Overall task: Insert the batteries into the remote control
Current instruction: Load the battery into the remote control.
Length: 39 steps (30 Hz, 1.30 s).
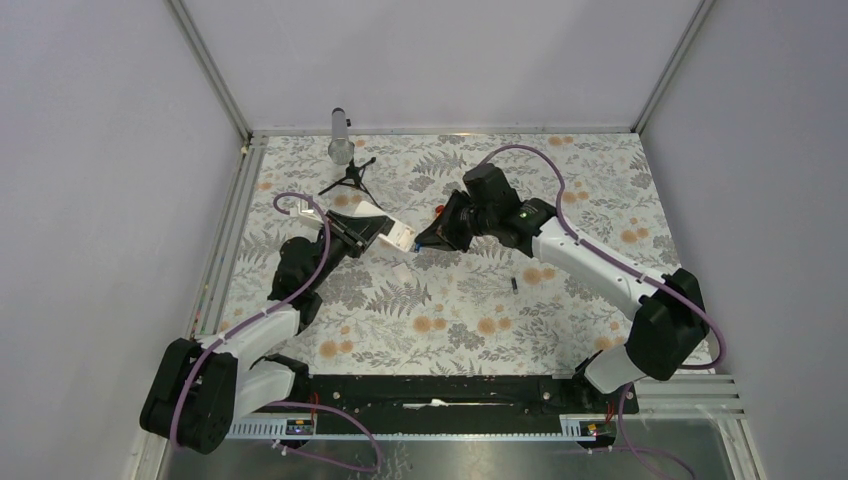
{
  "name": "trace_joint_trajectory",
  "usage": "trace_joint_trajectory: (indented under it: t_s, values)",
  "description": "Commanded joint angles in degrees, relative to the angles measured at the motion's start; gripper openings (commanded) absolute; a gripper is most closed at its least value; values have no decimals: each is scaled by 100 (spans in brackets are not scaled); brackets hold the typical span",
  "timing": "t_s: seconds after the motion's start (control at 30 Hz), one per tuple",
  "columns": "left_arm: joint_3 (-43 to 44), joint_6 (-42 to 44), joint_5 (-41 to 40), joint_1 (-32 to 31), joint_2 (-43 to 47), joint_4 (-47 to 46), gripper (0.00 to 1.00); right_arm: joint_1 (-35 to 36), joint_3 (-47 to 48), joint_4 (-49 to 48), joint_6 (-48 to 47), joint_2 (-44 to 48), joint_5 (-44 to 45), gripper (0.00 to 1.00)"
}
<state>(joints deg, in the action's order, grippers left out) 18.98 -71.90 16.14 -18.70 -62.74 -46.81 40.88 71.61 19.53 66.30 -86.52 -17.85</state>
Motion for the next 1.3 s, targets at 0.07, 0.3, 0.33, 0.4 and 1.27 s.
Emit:
trace_joint_trajectory:
  t_s: [0.07, 0.3, 0.33, 0.4, 1.27]
  values:
    - [17, 211, -79, -36, 32, -246, 0, 132, 525, -10, 251, -364, -43, 0]
    - [105, 397, -79, -37, -25, -224, 0, 168, 678, 76, 464, -625, -187, 0]
    - [106, 418, -78, -37, -29, -235, 0, 176, 676, 106, 524, -639, -180, 0]
    - [97, 465, -91, -37, -29, -254, 0, 190, 600, 104, 624, -630, -174, 0]
    - [-103, 608, 49, -37, 43, -714, 0, 194, 411, 69, 1175, -845, -228, 1]
